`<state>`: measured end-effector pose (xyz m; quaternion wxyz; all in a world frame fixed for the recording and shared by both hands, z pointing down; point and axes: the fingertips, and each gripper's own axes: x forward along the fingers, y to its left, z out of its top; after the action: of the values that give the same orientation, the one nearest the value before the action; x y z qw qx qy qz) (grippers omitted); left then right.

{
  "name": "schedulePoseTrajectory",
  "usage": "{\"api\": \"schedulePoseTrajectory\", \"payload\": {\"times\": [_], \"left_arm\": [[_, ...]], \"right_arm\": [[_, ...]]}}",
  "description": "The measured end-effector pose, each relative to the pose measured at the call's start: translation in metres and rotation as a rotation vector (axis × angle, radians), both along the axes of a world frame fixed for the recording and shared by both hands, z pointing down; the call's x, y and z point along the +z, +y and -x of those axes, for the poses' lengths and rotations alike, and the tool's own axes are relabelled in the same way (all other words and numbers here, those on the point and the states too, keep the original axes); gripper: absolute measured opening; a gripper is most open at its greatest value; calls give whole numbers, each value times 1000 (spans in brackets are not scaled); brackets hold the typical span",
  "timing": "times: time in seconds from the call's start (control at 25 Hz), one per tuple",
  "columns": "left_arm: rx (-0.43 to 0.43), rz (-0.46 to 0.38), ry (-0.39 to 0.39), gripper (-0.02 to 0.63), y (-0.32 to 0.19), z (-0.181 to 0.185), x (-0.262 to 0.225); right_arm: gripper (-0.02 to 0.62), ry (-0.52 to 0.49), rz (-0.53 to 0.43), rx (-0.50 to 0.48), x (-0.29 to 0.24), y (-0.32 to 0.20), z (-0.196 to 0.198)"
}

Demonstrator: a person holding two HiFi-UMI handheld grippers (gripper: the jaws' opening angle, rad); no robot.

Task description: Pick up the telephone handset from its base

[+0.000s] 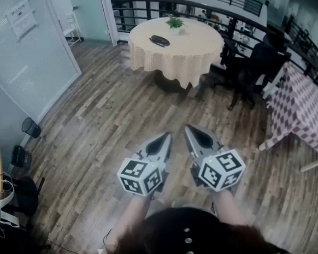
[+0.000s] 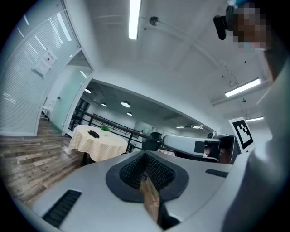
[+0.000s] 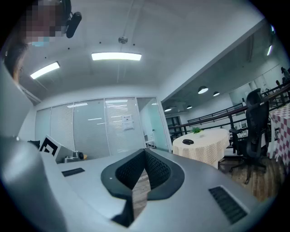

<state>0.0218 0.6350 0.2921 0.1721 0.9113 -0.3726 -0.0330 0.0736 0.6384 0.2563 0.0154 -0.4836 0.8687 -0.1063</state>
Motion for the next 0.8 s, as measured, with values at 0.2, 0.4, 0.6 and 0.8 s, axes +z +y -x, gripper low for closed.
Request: {"api": "schedulePoseTrajectory", "payload": {"times": [0.2,0.4,0.6,0.8], "left_arm": [[-10,-10,-35,6,-6,3,4],[-7,-4,-51,6,-14,10,9],[-2,10,-43,6,-21,11,11],[25,-8,-30,6,-30,11,7]], "right_arm": [[9,53,-6,2,5,-2,7],[10,63,17,11,16,-8,12],[9,46,0,31,14,-15,10],[10,21,-14,41,12,-24,10]]}}
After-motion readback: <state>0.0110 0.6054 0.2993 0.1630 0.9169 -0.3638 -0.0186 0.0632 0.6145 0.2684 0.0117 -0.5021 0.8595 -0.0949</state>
